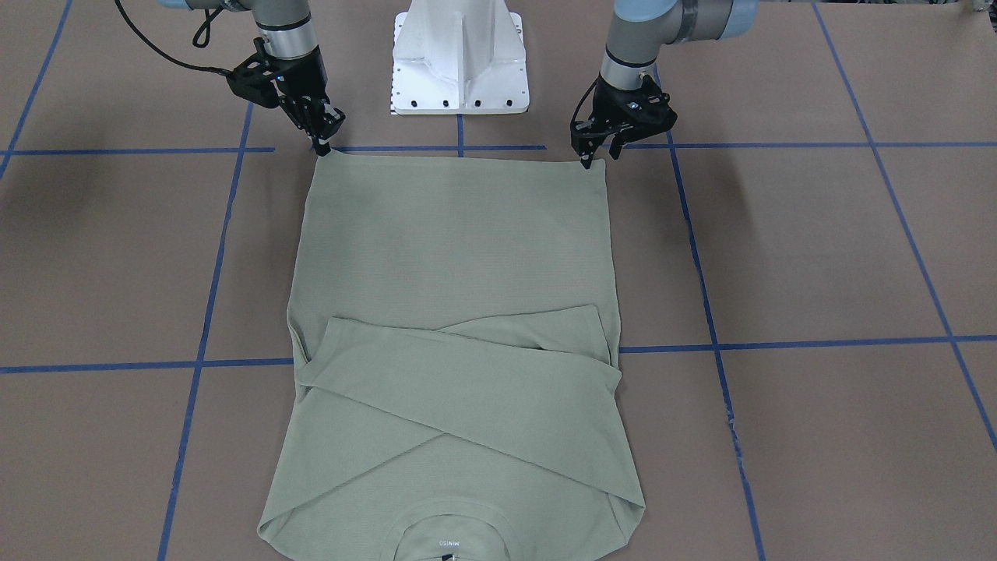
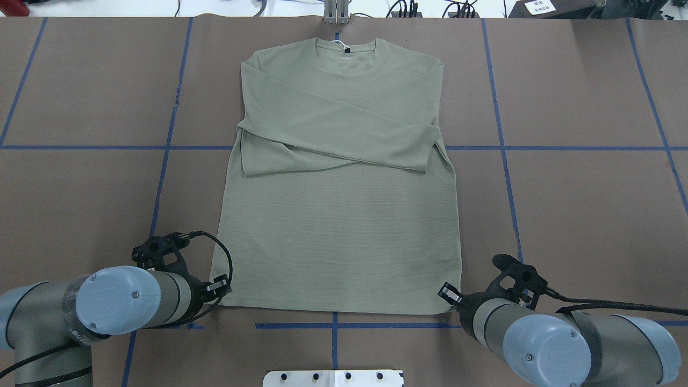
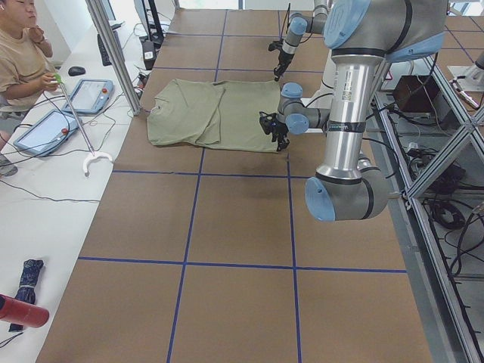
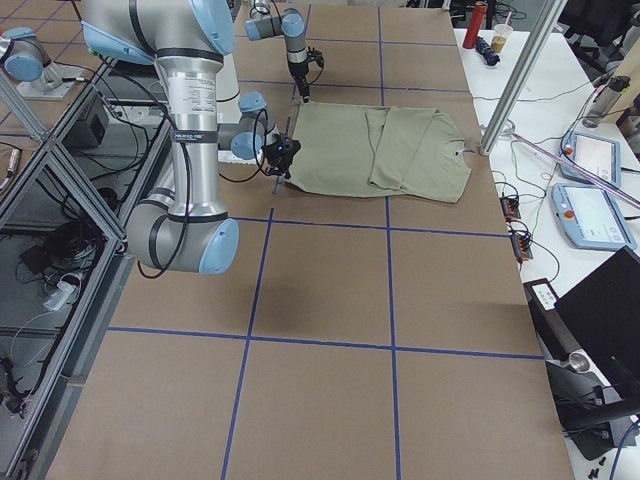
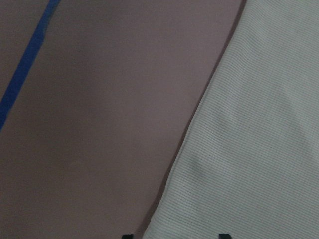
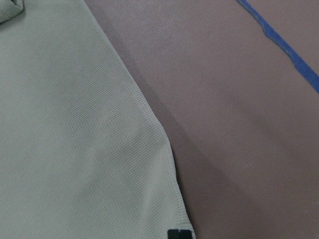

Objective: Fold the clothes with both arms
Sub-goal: 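Grasp both hem corners nearest the robot with left and right grippers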

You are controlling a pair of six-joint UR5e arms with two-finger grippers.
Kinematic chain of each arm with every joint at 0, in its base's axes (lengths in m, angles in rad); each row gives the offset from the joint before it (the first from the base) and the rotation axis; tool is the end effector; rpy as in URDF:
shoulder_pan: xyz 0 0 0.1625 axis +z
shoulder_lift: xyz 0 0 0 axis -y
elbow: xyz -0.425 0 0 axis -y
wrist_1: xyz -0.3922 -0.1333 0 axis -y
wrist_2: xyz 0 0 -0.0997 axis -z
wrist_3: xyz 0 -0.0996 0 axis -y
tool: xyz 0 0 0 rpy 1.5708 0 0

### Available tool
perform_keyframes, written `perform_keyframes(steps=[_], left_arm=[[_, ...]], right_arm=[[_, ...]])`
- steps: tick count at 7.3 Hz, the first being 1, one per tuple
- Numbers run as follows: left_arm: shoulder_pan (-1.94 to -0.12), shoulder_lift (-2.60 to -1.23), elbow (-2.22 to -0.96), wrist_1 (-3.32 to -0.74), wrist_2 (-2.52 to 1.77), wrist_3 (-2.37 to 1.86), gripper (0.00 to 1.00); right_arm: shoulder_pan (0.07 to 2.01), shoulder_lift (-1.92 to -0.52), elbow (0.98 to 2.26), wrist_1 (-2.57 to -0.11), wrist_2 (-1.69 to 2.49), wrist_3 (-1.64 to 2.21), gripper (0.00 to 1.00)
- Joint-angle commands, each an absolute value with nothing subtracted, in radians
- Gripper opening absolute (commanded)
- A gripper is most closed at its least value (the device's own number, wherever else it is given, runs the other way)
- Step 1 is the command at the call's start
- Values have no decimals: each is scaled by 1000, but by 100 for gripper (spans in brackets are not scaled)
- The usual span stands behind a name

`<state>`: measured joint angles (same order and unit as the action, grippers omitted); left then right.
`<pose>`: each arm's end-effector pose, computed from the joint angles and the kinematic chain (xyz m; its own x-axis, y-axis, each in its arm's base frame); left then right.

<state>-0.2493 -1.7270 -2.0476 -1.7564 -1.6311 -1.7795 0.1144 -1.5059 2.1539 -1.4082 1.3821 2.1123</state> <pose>0.4755 -0.2524 0.3454 0.6056 -0.3676 -0.7058 0.3364 0.9220 -0.1916 -0.4594 -0.2058 0.3450 0.4592 0.5624 0.6876 -0.5647 0.7824 -0.2628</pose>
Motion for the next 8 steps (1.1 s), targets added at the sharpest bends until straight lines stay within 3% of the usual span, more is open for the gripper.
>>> perform_keyframes(steps=[1,3,8], left_arm=[[-244,-1727,-2042,-1756,-1632,-1778,59],[-244,-1729,-2034,-1758,-1634,-1775,52],[-242,-1730,-2023,-1759,-1637,-1773,48]], right_arm=[[114,-1506,2152,-1408,1384,2112,0],[114,-1503,2152,-1408,1384,2112,0],[114,-1508,2151,-1408,1384,2111,0]])
